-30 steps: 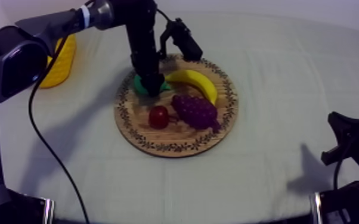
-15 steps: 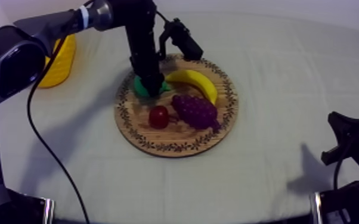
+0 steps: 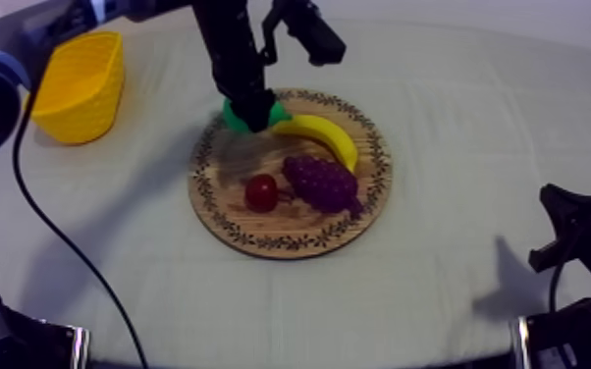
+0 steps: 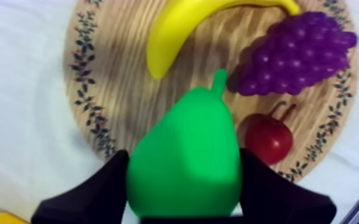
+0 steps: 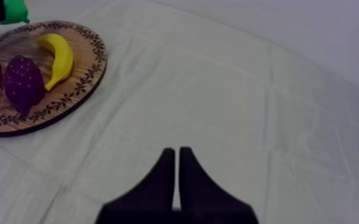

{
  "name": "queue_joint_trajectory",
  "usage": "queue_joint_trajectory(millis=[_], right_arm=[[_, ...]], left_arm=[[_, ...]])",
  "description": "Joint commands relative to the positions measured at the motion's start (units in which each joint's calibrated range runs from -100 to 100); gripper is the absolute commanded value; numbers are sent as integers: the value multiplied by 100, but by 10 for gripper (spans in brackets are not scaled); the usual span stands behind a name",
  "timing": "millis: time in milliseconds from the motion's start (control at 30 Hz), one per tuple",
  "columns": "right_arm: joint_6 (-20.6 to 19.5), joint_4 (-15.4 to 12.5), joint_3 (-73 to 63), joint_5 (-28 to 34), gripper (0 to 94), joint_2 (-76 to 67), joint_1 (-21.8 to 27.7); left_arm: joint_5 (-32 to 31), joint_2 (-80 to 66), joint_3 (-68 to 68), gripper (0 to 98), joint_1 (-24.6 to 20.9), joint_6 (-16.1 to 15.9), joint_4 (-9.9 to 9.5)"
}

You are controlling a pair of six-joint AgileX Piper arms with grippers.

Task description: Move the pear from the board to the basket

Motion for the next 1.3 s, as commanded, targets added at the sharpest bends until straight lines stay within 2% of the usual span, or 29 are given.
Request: queue_joint_trajectory(millis=[0,400,600,833,1267], right_arm=[[-3,-1,-5,4,4,-4,0],[-3,-1,-5,4,4,-4,0],[-3,-1,-5,4,4,-4,0],[-3,-1,-5,4,4,-4,0],[-3,-1,-5,4,4,-4,0]], left_arm=[[42,-454,35,502,0,2,20],[91,-1638,160,503,-50,-45,-24],[92,-1767,306,511,-258,-34,-41],[92,-1981,438,517,-810,-83,-67],[85,-2171,554,527,-2162,-302,-85]])
